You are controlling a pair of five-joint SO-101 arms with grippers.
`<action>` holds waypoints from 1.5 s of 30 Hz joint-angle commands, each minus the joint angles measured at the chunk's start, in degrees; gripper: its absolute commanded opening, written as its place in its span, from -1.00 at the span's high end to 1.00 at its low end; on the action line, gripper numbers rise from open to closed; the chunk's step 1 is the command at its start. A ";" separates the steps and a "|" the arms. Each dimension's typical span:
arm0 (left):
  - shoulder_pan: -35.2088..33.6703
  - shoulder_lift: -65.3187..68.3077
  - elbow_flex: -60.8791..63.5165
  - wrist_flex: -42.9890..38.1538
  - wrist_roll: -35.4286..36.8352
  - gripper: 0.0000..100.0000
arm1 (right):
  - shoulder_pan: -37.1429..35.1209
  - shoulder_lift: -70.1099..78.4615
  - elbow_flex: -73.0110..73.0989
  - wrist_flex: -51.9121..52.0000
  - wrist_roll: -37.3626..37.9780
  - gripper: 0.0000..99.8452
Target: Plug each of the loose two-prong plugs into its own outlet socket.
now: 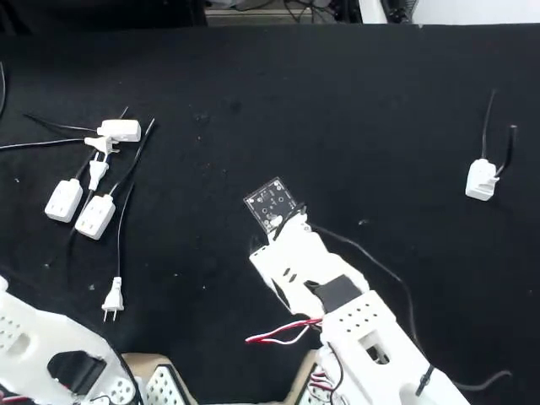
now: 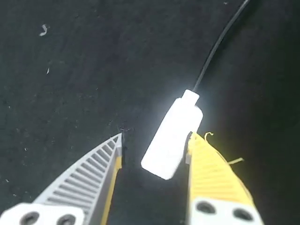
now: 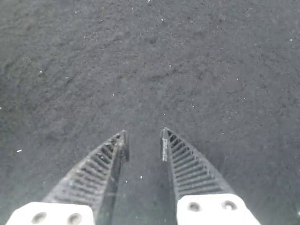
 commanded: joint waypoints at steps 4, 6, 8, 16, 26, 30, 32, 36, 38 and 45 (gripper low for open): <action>0.04 2.29 -4.70 -0.97 -7.12 0.55 | -0.62 -1.19 -0.31 -1.49 0.00 0.79; -0.22 4.40 -5.67 -4.13 -8.44 0.55 | -0.62 -1.19 -0.31 -1.41 1.23 0.79; -1.19 7.38 -5.93 -9.05 -10.29 0.55 | -0.62 -1.19 -0.04 -1.32 4.04 0.79; -6.55 13.10 -11.47 -15.38 -12.66 0.55 | -0.70 -1.54 1.10 -1.67 6.42 0.79; -7.69 13.71 -17.27 -15.74 -12.75 0.55 | -0.79 -1.54 1.10 -1.67 6.42 0.79; -6.02 13.63 -19.65 -15.56 -12.57 0.55 | -0.79 -1.54 1.10 -1.67 6.42 0.79; -5.32 13.80 -21.14 -15.47 -12.75 0.55 | -0.79 -1.54 1.10 -1.67 6.42 0.79; -3.21 14.59 -22.11 -15.47 -13.01 0.54 | -0.70 -1.54 1.10 -1.67 6.42 0.79; -2.07 15.56 -22.64 -15.38 -13.36 0.54 | -0.70 -1.54 1.10 -1.67 6.42 0.79; -1.80 23.12 -34.24 -9.49 -14.59 0.49 | -0.70 -1.54 1.19 -1.67 6.42 0.79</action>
